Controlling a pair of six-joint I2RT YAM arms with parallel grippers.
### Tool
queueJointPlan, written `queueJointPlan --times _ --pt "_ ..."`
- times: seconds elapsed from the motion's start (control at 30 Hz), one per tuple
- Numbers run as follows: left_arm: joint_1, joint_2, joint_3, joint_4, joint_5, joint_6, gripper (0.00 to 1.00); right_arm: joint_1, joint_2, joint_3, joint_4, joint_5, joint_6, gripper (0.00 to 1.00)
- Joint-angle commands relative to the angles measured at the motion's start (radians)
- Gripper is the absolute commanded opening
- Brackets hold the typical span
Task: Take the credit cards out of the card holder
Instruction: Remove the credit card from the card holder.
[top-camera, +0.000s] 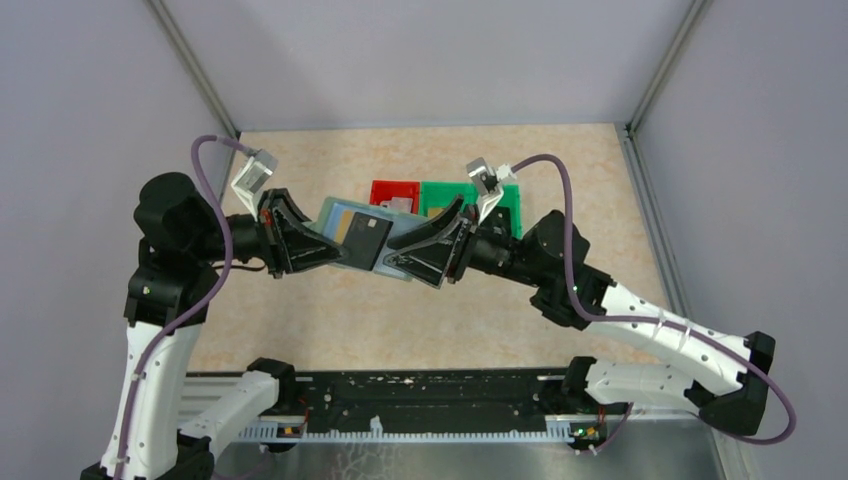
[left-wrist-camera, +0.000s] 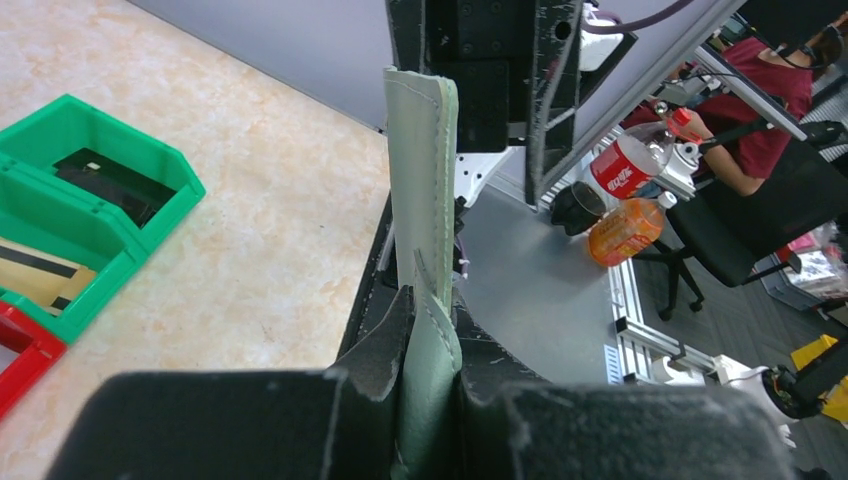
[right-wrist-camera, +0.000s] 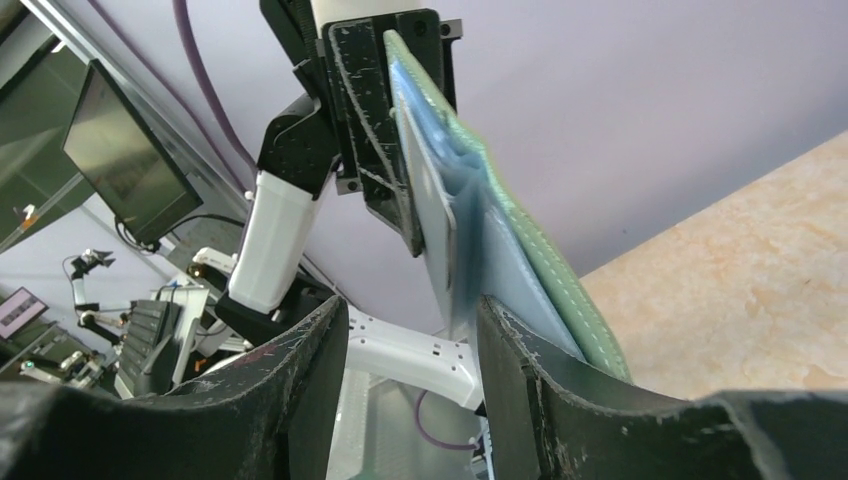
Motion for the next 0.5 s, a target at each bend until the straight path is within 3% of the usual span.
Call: queueJointPlan --times 0.0,0.2,0.47 --pt "-0.003 -0.003 0.031 0.066 0.070 -0.050 0.00 -0.029 -0.024 -0.002 0.037 -0.023 0.007 0.49" --pt "-0.003 -0.010 0.011 0.132 0.121 -0.111 0.00 -0.043 0.012 0.021 0.080 -0.067 0.026 0.47" --pt "-0.003 -0.003 0.003 0.072 0.075 -0.060 0.00 -0.045 0.071 0.044 0.220 -0.193 0.070 0.32"
